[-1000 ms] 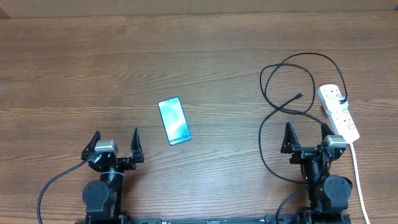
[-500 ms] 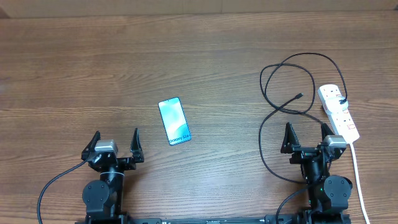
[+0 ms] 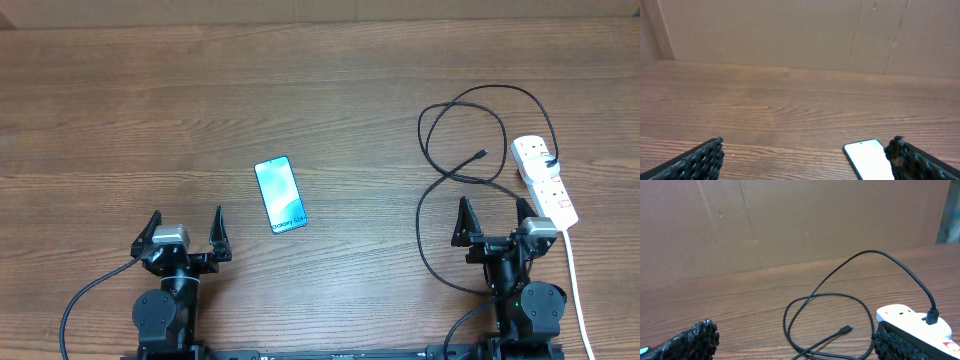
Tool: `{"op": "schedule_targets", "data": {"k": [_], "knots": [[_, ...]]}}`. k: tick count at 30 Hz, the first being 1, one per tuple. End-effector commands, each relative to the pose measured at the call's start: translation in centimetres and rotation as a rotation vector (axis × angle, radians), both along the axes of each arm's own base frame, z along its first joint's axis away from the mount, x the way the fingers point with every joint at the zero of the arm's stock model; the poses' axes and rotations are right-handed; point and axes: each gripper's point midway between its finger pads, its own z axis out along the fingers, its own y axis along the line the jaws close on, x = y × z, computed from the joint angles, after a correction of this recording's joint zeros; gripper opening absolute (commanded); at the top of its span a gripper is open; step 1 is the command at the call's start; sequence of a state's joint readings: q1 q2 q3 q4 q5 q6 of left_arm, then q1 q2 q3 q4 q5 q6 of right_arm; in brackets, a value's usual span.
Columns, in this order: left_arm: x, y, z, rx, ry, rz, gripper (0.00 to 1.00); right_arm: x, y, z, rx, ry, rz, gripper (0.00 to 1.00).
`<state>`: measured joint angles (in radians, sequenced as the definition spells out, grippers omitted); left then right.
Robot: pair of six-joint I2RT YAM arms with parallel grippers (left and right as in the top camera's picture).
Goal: Plug charger to phone and switch on socket
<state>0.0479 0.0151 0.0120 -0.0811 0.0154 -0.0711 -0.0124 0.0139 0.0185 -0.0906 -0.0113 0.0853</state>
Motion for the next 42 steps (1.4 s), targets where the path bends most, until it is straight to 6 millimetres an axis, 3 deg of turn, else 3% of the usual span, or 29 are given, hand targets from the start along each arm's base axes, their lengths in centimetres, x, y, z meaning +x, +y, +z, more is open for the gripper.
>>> {"op": "schedule_targets", "data": {"k": [1,14,18,23,30,37,42], "knots": [[0.0,0.1,0.0,0.004,-0.006,0.005,1.0,0.0,0.0,-0.1,-0.004,-0.006,-0.001,1.0],[0.0,0.1,0.3,0.005,-0.022,0.005,1.0,0.0,0.0,-0.1,-0.004,-0.006,-0.001,1.0],[0.0,-1.3,0.1,-0.053,-0.013,-0.075,1.0,0.0,0.0,-0.1,-0.004,-0.006,-0.001,1.0],[0.0,-1.7,0.2,-0.229,-0.009,-0.081,1.0,0.0,0.0,-0.1,-0.004,-0.006,-0.001,1.0],[-1.0,-3.2,0.3,-0.279,0.082,-0.156,1.0,0.0,0.0,-0.1,-0.005,-0.006,-0.001,1.0],[-2.3,-3.2,3.6,-0.282,0.109,-0.147,1.0,0.0,0.0,-0.1,-0.005,-0.006,-0.001,1.0],[-2.0,-3.4,5.2,-0.316,0.159,-0.147,1.0,0.0,0.0,-0.1,-0.004,-0.006,-0.001,1.0]]}}
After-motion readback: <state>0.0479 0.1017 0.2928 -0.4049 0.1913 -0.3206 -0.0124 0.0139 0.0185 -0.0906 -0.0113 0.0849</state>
